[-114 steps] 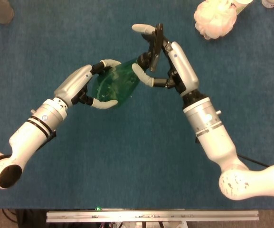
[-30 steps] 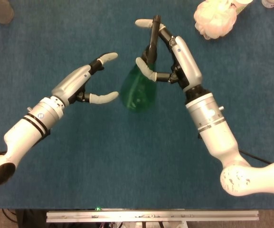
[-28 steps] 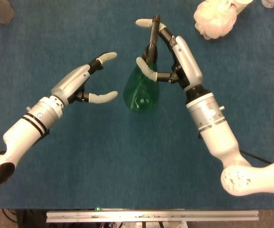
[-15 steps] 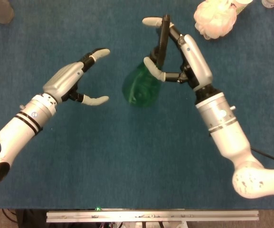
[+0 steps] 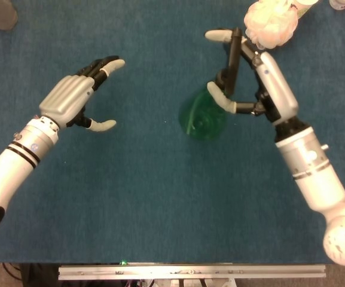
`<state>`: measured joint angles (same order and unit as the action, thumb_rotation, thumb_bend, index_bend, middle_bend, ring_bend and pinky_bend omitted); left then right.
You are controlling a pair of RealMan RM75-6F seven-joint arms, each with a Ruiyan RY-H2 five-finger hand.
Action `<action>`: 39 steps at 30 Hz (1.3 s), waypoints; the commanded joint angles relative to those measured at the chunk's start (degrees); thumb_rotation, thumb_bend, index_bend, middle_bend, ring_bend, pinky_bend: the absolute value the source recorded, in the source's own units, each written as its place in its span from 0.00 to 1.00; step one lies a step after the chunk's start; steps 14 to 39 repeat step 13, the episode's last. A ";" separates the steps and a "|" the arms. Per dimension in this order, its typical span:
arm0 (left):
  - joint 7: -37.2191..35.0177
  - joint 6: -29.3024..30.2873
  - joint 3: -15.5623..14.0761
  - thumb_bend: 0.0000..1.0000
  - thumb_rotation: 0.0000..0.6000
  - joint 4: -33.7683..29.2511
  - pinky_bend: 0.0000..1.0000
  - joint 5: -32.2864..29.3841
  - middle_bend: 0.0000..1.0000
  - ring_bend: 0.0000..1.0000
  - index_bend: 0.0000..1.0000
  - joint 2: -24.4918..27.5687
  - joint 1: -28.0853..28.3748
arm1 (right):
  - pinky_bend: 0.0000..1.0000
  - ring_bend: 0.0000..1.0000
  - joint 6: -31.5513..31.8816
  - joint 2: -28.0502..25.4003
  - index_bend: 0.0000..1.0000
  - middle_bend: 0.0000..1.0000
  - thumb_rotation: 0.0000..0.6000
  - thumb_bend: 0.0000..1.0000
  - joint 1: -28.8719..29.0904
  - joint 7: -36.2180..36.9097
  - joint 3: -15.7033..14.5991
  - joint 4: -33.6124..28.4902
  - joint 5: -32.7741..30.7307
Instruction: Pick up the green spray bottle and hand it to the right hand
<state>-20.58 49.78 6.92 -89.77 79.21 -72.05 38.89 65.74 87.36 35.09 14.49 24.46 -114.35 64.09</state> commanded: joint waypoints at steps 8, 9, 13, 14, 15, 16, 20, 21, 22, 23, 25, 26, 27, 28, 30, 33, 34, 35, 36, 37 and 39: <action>11.30 5.06 -1.09 0.20 1.00 1.92 0.11 1.75 0.00 0.00 0.00 -0.63 -1.11 | 0.05 0.10 0.58 -2.04 0.30 0.22 1.00 0.41 -1.77 1.93 -1.84 -1.85 2.25; 12.87 5.70 -1.28 0.20 1.00 1.94 0.11 1.89 0.00 0.00 0.00 -0.73 -1.34 | 0.05 0.09 0.62 -2.23 0.30 0.22 1.00 0.41 -1.92 2.07 -2.01 -1.99 2.42; 15.41 6.27 -1.56 0.20 1.00 1.29 0.11 1.34 0.00 0.00 0.00 -0.56 -1.80 | 0.05 0.09 0.72 -2.58 0.30 0.22 1.00 0.41 -2.10 2.41 -2.19 -2.22 2.81; 15.41 6.27 -1.56 0.20 1.00 1.29 0.11 1.34 0.00 0.00 0.00 -0.56 -1.80 | 0.05 0.09 0.72 -2.58 0.30 0.22 1.00 0.41 -2.10 2.41 -2.19 -2.22 2.81; 15.41 6.27 -1.56 0.20 1.00 1.29 0.11 1.34 0.00 0.00 0.00 -0.56 -1.80 | 0.05 0.09 0.72 -2.58 0.30 0.22 1.00 0.41 -2.10 2.41 -2.19 -2.22 2.81; 15.41 6.27 -1.56 0.20 1.00 1.29 0.11 1.34 0.00 0.00 0.00 -0.56 -1.80 | 0.05 0.09 0.72 -2.58 0.30 0.22 1.00 0.41 -2.10 2.41 -2.19 -2.22 2.81; 15.41 6.27 -1.56 0.20 1.00 1.29 0.11 1.34 0.00 0.00 0.00 -0.56 -1.80 | 0.05 0.09 0.72 -2.58 0.30 0.22 1.00 0.41 -2.10 2.41 -2.19 -2.22 2.81; 15.41 6.27 -1.56 0.20 1.00 1.29 0.11 1.34 0.00 0.00 0.00 -0.56 -1.80 | 0.05 0.09 0.72 -2.58 0.30 0.22 1.00 0.41 -2.10 2.41 -2.19 -2.22 2.81; 15.41 6.27 -1.56 0.20 1.00 1.29 0.11 1.34 0.00 0.00 0.00 -0.56 -1.80 | 0.05 0.09 0.72 -2.58 0.30 0.22 1.00 0.41 -2.10 2.41 -2.19 -2.22 2.81; 15.41 6.27 -1.56 0.20 1.00 1.29 0.11 1.34 0.00 0.00 0.00 -0.56 -1.80 | 0.05 0.09 0.72 -2.58 0.30 0.22 1.00 0.41 -2.10 2.41 -2.19 -2.22 2.81; 15.41 6.27 -1.56 0.20 1.00 1.29 0.11 1.34 0.00 0.00 0.00 -0.56 -1.80 | 0.05 0.09 0.72 -2.58 0.30 0.22 1.00 0.41 -2.10 2.41 -2.19 -2.22 2.81; 15.41 6.27 -1.56 0.20 1.00 1.29 0.11 1.34 0.00 0.00 0.00 -0.56 -1.80 | 0.05 0.09 0.72 -2.58 0.30 0.22 1.00 0.41 -2.10 2.41 -2.19 -2.22 2.81; 15.41 6.27 -1.56 0.20 1.00 1.29 0.11 1.34 0.00 0.00 0.00 -0.56 -1.80 | 0.05 0.09 0.72 -2.58 0.30 0.22 1.00 0.41 -2.10 2.41 -2.19 -2.22 2.81; 15.41 6.27 -1.56 0.20 1.00 1.29 0.11 1.34 0.00 0.00 0.00 -0.56 -1.80 | 0.05 0.09 0.72 -2.58 0.30 0.22 1.00 0.41 -2.10 2.41 -2.19 -2.22 2.81; 15.41 6.27 -1.56 0.20 1.00 1.29 0.11 1.34 0.00 0.00 0.00 -0.56 -1.80 | 0.05 0.09 0.72 -2.58 0.30 0.22 1.00 0.41 -2.10 2.41 -2.19 -2.22 2.81; 15.41 6.27 -1.56 0.20 1.00 1.29 0.11 1.34 0.00 0.00 0.00 -0.56 -1.80 | 0.05 0.09 0.72 -2.58 0.30 0.22 1.00 0.41 -2.10 2.41 -2.19 -2.22 2.81; 15.41 6.27 -1.56 0.20 1.00 1.29 0.11 1.34 0.00 0.00 0.00 -0.56 -1.80 | 0.05 0.09 0.72 -2.58 0.30 0.22 1.00 0.41 -2.10 2.41 -2.19 -2.22 2.81; 15.41 6.27 -1.56 0.20 1.00 1.29 0.11 1.34 0.00 0.00 0.00 -0.56 -1.80 | 0.05 0.09 0.72 -2.58 0.30 0.22 1.00 0.41 -2.10 2.41 -2.19 -2.22 2.81; 15.41 6.27 -1.56 0.20 1.00 1.29 0.11 1.34 0.00 0.00 0.00 -0.56 -1.80 | 0.05 0.09 0.72 -2.58 0.30 0.22 1.00 0.41 -2.10 2.41 -2.19 -2.22 2.81; 15.41 6.27 -1.56 0.20 1.00 1.29 0.11 1.34 0.00 0.00 0.00 -0.56 -1.80 | 0.05 0.09 0.72 -2.58 0.30 0.22 1.00 0.41 -2.10 2.41 -2.19 -2.22 2.81; 15.41 6.27 -1.56 0.20 1.00 1.29 0.11 1.34 0.00 0.00 0.00 -0.56 -1.80 | 0.05 0.09 0.72 -2.58 0.30 0.22 1.00 0.41 -2.10 2.41 -2.19 -2.22 2.81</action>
